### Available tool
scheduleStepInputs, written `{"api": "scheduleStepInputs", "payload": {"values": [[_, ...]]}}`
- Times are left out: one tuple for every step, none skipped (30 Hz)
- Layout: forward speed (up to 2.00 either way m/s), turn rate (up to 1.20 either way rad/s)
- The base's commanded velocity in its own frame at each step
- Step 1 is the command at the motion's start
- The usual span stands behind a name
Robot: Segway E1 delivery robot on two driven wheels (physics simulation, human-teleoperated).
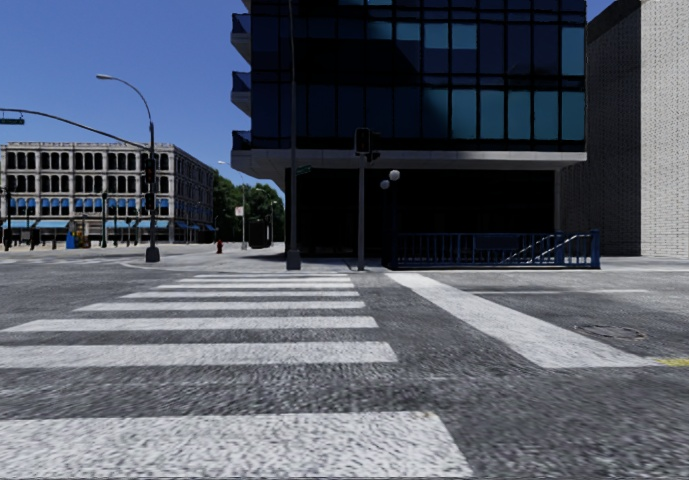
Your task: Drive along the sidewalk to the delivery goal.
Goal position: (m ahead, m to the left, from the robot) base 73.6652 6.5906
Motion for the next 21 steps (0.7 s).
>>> {"api": "scheduleStepInputs", "payload": {"values": [[2.00,0.00],[2.00,0.00],[2.00,0.00],[2.00,0.00],[2.00,0.00],[2.00,0.00],[2.00,0.07],[2.00,0.07],[2.00,0.25],[2.00,0.45],[2.00,0.56],[2.00,0.56],[2.00,0.59],[2.00,0.60],[2.00,0.60],[2.00,0.60],[2.00,0.60],[2.00,0.60],[2.00,0.60],[2.00,0.59],[2.00,0.59]]}}
